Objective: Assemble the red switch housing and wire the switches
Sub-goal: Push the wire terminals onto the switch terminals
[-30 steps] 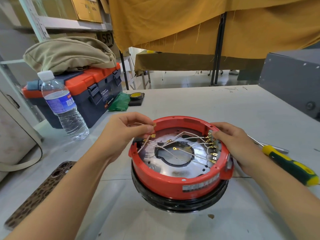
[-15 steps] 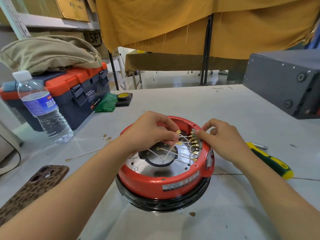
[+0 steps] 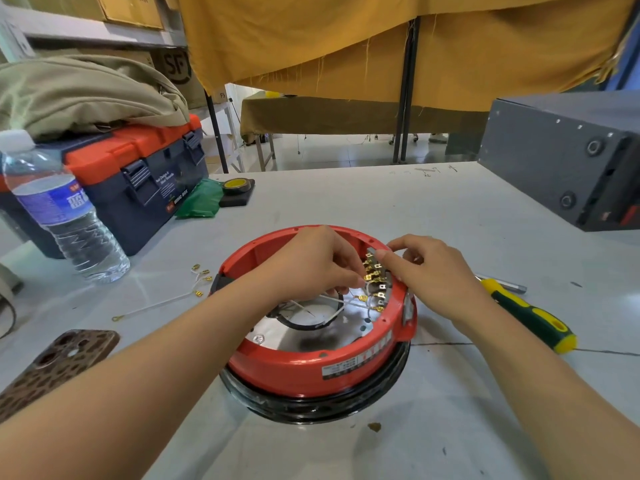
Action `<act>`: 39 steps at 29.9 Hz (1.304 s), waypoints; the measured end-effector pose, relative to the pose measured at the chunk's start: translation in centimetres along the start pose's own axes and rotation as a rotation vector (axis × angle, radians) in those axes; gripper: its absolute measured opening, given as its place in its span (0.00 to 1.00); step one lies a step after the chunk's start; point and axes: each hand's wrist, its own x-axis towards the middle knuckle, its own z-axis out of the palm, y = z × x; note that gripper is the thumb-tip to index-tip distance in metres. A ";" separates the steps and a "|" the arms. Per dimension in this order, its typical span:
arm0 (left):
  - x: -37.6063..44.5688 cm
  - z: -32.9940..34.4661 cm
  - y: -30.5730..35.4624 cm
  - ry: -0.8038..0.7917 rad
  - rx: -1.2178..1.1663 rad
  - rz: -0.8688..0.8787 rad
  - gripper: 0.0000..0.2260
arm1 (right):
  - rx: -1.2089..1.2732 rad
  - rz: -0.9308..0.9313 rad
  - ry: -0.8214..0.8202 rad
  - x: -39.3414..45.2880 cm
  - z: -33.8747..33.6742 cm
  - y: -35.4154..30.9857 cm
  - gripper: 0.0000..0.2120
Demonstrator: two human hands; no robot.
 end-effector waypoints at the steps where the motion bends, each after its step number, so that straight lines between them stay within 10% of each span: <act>1: 0.1 0.1 0.0 0.001 0.022 0.008 0.01 | 0.001 -0.007 -0.005 0.0 0.0 0.0 0.13; 12: 0.5 0.8 -0.4 0.038 0.046 0.045 0.03 | 0.353 0.031 -0.044 0.2 1.5 0.5 0.12; 39: 0.3 1.4 -0.6 0.042 0.069 0.070 0.03 | 0.352 0.023 -0.063 0.5 1.4 0.8 0.13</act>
